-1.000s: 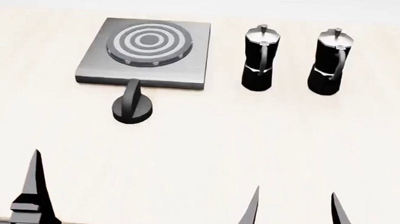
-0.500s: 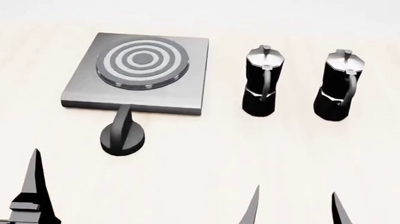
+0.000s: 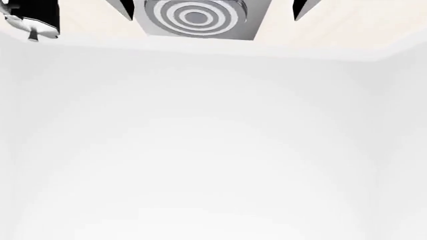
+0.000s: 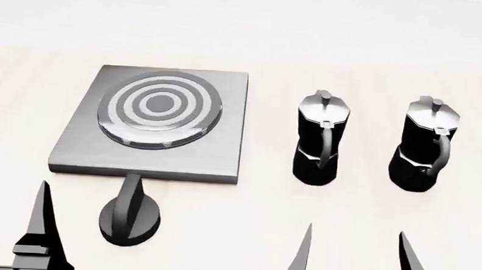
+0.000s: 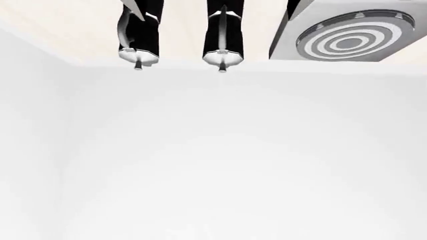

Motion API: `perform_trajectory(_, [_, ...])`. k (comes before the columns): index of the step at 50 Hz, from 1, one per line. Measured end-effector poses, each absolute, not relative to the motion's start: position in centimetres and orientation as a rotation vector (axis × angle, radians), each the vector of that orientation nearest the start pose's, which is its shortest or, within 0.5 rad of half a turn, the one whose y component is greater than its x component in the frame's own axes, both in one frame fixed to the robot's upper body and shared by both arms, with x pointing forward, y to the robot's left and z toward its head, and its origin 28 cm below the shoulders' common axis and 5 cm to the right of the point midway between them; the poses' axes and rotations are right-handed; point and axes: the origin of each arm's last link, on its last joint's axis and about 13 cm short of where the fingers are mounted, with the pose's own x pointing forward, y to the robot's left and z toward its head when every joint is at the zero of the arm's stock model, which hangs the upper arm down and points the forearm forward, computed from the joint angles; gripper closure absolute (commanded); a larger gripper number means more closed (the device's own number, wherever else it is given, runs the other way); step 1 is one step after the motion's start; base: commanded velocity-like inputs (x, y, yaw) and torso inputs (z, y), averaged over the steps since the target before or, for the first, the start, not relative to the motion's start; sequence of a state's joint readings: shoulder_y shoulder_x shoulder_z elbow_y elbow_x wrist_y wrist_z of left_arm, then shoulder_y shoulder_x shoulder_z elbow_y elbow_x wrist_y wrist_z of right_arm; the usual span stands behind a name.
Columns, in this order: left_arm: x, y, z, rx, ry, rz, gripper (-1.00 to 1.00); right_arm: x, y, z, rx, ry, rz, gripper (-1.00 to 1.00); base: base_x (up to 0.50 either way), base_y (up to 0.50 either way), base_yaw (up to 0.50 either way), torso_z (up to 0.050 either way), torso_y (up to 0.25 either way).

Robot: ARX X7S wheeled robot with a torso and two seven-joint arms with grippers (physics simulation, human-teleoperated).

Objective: Turn off the stove.

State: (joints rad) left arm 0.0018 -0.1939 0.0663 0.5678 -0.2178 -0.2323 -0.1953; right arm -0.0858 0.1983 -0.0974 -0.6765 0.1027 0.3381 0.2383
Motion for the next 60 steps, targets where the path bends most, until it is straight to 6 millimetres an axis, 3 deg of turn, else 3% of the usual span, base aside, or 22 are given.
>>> perform_trajectory(31, [19.87, 21.59, 11.42, -0.052, -0.300, 0.008, -1.00, 17.69, -10.37, 11.22, -0.053, -0.238, -0.054, -1.00, 0.45, 0.00, 0.00, 0.000, 0.000])
perform_trajectory(60, [19.94, 21.52, 11.01, -0.035, -0.286, -0.002, -1.00, 17.75, -10.34, 10.93, -0.066, -0.237, -0.051, -1.00, 0.00, 0.00, 0.00, 0.000, -0.148])
